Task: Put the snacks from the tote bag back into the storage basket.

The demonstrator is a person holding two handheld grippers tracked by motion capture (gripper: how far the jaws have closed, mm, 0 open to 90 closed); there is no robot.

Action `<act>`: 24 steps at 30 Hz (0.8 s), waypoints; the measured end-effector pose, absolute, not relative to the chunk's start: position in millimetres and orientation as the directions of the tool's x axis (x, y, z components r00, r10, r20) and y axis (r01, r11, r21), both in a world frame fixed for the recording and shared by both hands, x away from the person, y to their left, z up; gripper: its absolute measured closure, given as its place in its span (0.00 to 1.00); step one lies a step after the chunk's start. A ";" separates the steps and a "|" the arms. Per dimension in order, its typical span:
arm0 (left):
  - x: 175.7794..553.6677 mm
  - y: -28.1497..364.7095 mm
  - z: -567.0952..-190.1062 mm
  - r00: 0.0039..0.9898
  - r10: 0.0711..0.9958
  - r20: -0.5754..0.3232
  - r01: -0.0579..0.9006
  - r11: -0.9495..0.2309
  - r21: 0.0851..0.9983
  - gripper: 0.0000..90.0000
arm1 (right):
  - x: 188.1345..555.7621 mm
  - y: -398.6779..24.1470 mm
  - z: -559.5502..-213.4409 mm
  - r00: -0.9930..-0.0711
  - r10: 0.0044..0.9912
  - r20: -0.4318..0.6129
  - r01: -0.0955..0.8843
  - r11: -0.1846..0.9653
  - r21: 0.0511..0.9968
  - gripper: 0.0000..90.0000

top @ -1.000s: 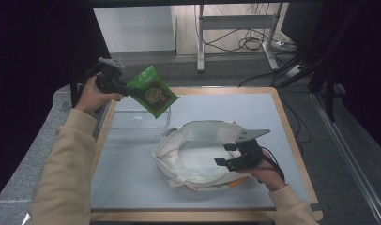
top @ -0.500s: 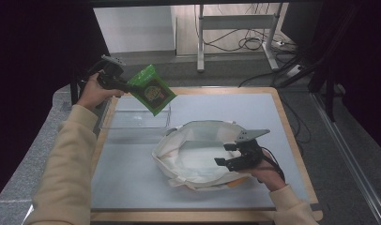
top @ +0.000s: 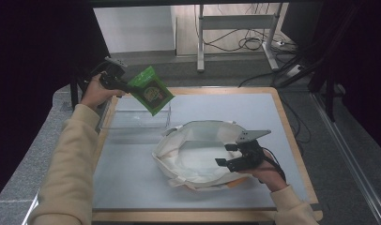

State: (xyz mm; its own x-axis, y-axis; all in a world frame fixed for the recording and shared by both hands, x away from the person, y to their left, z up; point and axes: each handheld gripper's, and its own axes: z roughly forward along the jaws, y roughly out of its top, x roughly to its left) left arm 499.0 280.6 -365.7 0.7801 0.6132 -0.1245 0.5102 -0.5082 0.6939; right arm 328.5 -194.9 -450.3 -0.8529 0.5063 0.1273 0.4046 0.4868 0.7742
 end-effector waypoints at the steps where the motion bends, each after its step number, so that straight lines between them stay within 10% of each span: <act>1: 499.0 282.7 -365.9 0.777 0.617 -0.123 0.515 -0.510 0.689 0.85 | 328.5 -195.3 -450.1 -0.854 0.505 0.126 0.402 0.486 0.776 0.32; 24: 512.8 288.2 -402.4 0.784 0.612 -0.104 0.561 -0.627 0.541 0.84 | 330.4 -194.7 -452.9 -0.851 0.509 0.128 0.410 0.492 0.768 0.31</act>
